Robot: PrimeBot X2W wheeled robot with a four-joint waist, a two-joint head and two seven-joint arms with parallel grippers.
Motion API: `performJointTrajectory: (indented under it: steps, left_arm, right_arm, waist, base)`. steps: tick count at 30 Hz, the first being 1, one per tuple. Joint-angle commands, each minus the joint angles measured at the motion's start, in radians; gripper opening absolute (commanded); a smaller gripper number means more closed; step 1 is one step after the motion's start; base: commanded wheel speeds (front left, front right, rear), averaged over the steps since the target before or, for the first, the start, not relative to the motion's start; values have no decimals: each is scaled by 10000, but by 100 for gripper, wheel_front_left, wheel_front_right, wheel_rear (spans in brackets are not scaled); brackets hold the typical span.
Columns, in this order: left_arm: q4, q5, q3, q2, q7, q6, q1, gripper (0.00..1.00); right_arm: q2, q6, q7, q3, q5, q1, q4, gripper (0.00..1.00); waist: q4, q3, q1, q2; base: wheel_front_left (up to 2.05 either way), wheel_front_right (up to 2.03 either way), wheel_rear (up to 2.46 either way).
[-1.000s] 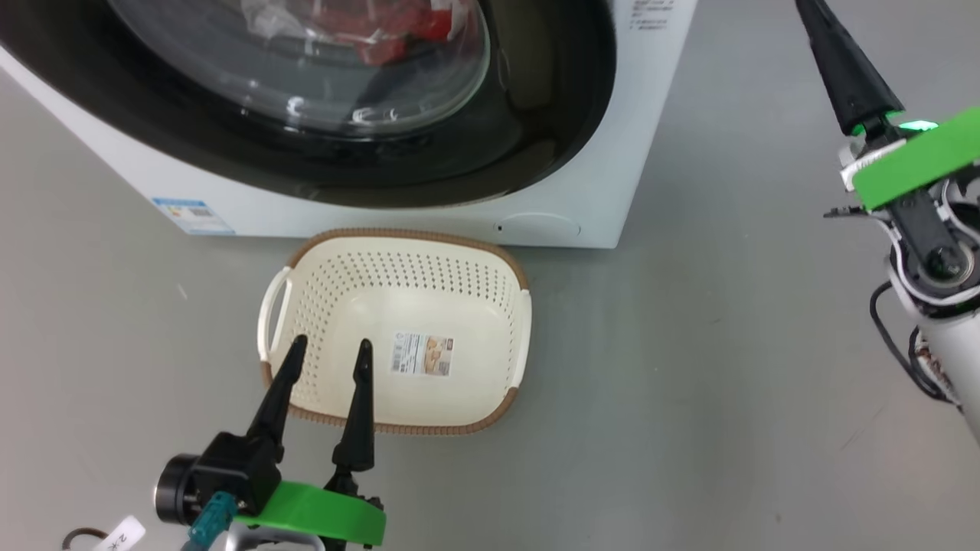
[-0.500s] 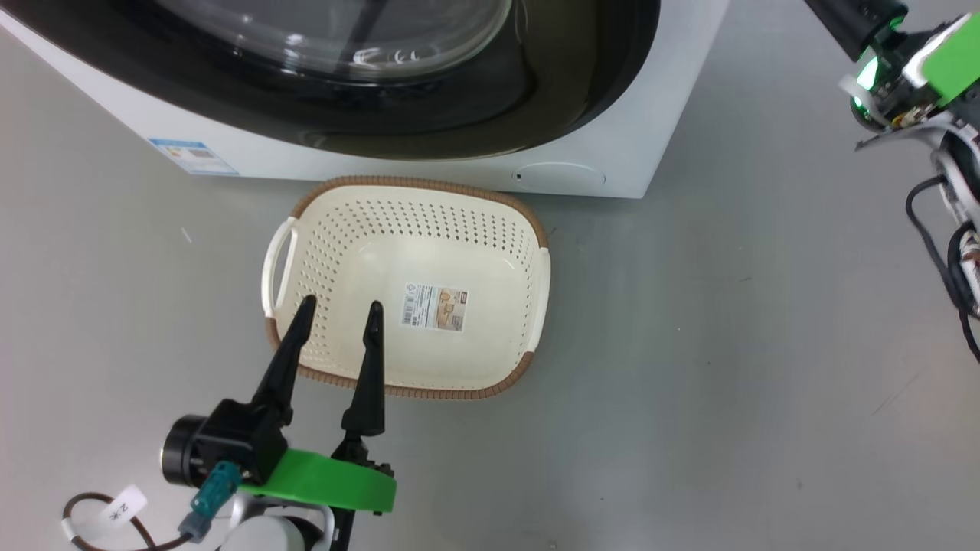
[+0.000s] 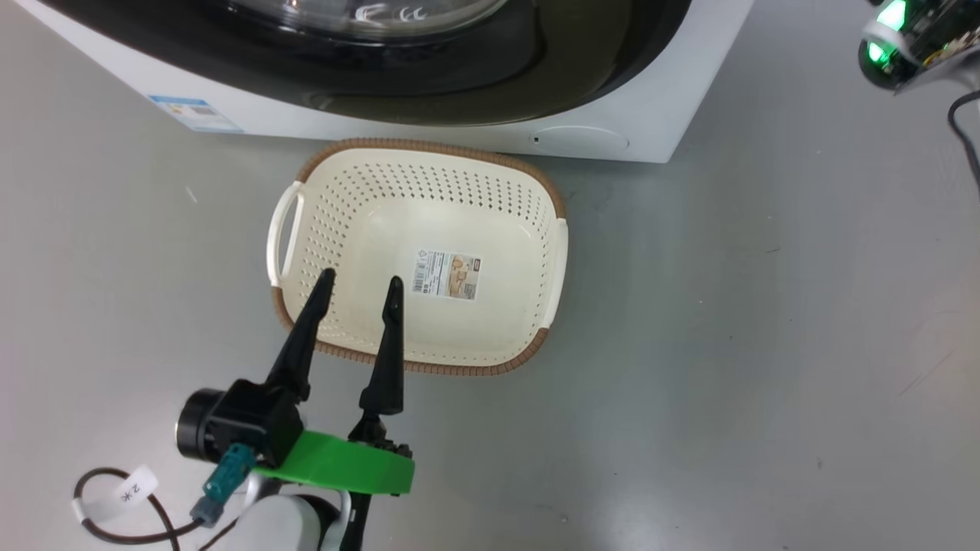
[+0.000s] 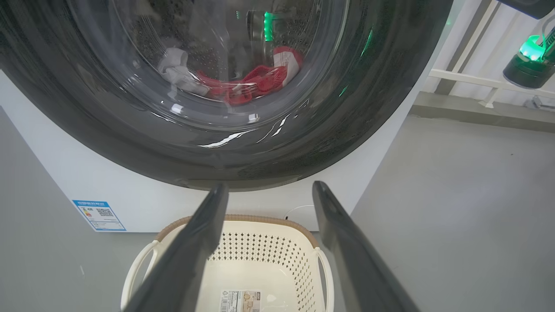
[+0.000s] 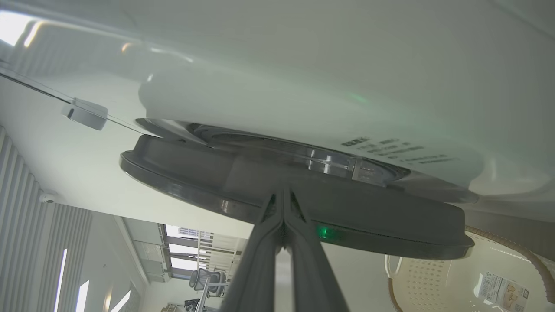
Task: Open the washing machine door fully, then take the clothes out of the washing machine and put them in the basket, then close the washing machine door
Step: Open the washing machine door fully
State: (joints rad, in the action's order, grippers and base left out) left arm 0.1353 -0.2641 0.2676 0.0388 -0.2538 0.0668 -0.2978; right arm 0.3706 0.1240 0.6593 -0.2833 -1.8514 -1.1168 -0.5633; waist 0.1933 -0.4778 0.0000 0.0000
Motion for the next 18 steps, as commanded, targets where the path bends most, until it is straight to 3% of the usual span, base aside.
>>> performJointTrajectory:
  steps: [1, 18]
  left_arm:
    - [-316, -43, -198, 114, -80, 105, -245, 100]
    - [-466, -362, 309, 114, -80, 320, -695, 100]
  right_arm:
    - [-99, 67, 131, 67, -24, -287, 77, 0]
    - [-441, 67, 1208, -54, 228, -1523, -1076, 0]
  waist:
    - [108, -159, 0, 0]
    - [509, -757, 0, 0]
  base:
    - [0, 0, 0]
    - [0, 0, 0]
